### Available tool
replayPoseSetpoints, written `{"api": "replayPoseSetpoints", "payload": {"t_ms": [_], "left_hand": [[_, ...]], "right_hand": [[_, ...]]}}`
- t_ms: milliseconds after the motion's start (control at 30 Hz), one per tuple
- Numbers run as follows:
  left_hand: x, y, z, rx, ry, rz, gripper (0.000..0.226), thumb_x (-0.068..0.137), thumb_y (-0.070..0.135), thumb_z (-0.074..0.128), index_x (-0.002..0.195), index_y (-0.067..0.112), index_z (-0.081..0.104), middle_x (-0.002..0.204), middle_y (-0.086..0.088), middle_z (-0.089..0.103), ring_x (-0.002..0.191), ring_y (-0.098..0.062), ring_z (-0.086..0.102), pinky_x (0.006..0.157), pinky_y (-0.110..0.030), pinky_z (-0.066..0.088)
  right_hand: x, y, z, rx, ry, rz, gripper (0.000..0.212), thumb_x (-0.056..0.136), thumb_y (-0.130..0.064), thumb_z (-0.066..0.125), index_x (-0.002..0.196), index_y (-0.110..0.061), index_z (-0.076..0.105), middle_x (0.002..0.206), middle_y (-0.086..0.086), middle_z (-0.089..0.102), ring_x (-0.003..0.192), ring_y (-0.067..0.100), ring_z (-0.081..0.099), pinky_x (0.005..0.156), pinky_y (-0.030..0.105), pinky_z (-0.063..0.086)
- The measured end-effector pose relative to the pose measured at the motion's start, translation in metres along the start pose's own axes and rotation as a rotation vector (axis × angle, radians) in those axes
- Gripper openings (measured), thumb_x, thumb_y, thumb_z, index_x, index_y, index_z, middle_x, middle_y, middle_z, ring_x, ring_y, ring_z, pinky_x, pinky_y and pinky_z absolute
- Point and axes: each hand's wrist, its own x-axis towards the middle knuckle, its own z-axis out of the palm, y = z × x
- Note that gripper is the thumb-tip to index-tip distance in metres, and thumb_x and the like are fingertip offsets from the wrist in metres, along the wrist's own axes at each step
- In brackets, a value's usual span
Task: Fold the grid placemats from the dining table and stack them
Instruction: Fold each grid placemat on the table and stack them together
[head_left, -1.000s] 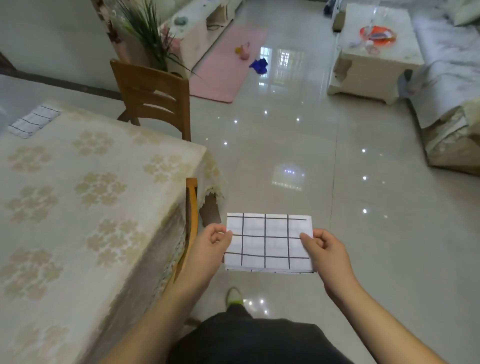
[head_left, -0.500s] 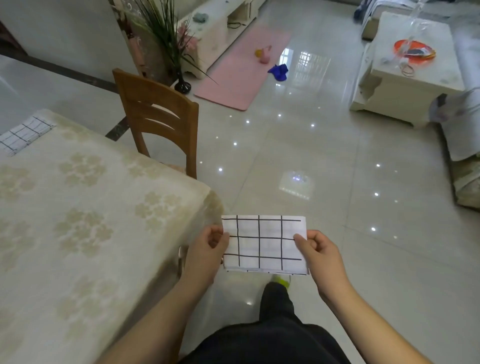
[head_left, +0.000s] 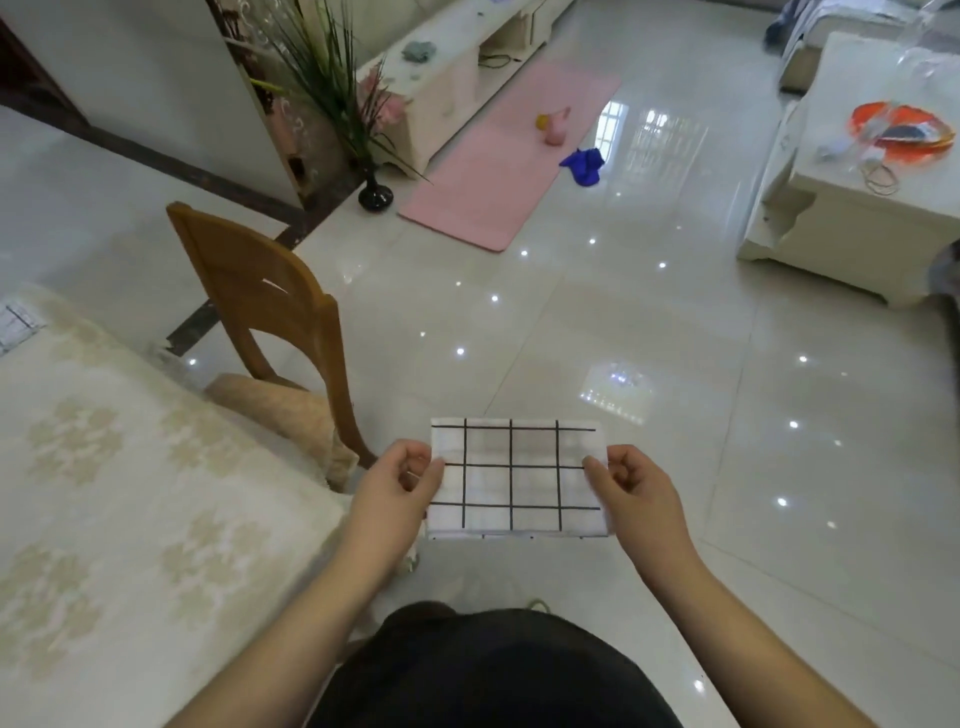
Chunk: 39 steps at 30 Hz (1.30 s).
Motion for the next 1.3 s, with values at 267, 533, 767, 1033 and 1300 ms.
{"api": "replayPoseSetpoints", "payload": {"t_ms": [267, 533, 767, 1033, 1300], "left_hand": [[0.092, 0.014, -0.001, -0.292, 0.022, -0.207, 0.003, 0.093, 0.018, 0.063, 0.090, 0.017, 0.063, 0.055, 0.016, 0.052, 0.061, -0.008, 0.051, 0.055, -0.011, 0.044], [0.214, 0.032, -0.038, -0.472, 0.060, -0.348, 0.016, 0.084, 0.042, 0.070, 0.095, 0.030, 0.070, 0.093, -0.003, 0.073, 0.093, -0.031, 0.067, 0.088, -0.052, 0.055], [0.311, 0.080, -0.064, -0.562, 0.119, -0.266, 0.010, 0.094, 0.016, 0.061, 0.093, 0.008, 0.067, 0.061, 0.007, 0.063, 0.058, -0.003, 0.059, 0.056, -0.016, 0.048], [0.426, 0.108, -0.083, -0.692, 0.234, -0.317, 0.007, 0.093, 0.005, 0.059, 0.088, 0.008, 0.063, 0.062, 0.003, 0.067, 0.052, -0.005, 0.062, 0.049, -0.017, 0.049], [0.534, 0.137, -0.087, -0.692, 0.419, -0.460, 0.008, 0.093, 0.012, 0.060, 0.087, 0.012, 0.065, 0.077, -0.007, 0.069, 0.068, -0.019, 0.061, 0.061, -0.030, 0.049]], "right_hand": [[0.113, -0.036, 0.032, 0.114, -0.122, 0.093, 0.013, 0.094, -0.027, 0.062, 0.084, -0.019, 0.068, 0.061, -0.010, 0.060, 0.059, 0.008, 0.054, 0.061, 0.027, 0.043], [0.233, -0.105, 0.088, 0.199, -0.257, 0.193, 0.014, 0.093, -0.021, 0.063, 0.089, -0.009, 0.069, 0.082, 0.002, 0.074, 0.074, 0.017, 0.068, 0.065, 0.026, 0.051], [0.327, -0.172, 0.114, 0.200, -0.321, 0.169, 0.017, 0.092, -0.021, 0.063, 0.090, -0.005, 0.069, 0.083, 0.006, 0.074, 0.071, 0.015, 0.068, 0.062, 0.025, 0.050], [0.452, -0.220, 0.166, 0.180, -0.445, 0.128, 0.018, 0.093, -0.021, 0.063, 0.086, -0.004, 0.066, 0.076, 0.003, 0.069, 0.063, 0.012, 0.062, 0.057, 0.021, 0.048], [0.587, -0.274, 0.215, 0.147, -0.615, 0.120, 0.014, 0.093, -0.016, 0.063, 0.090, -0.004, 0.068, 0.078, 0.003, 0.073, 0.065, 0.010, 0.067, 0.056, 0.020, 0.050]]}}
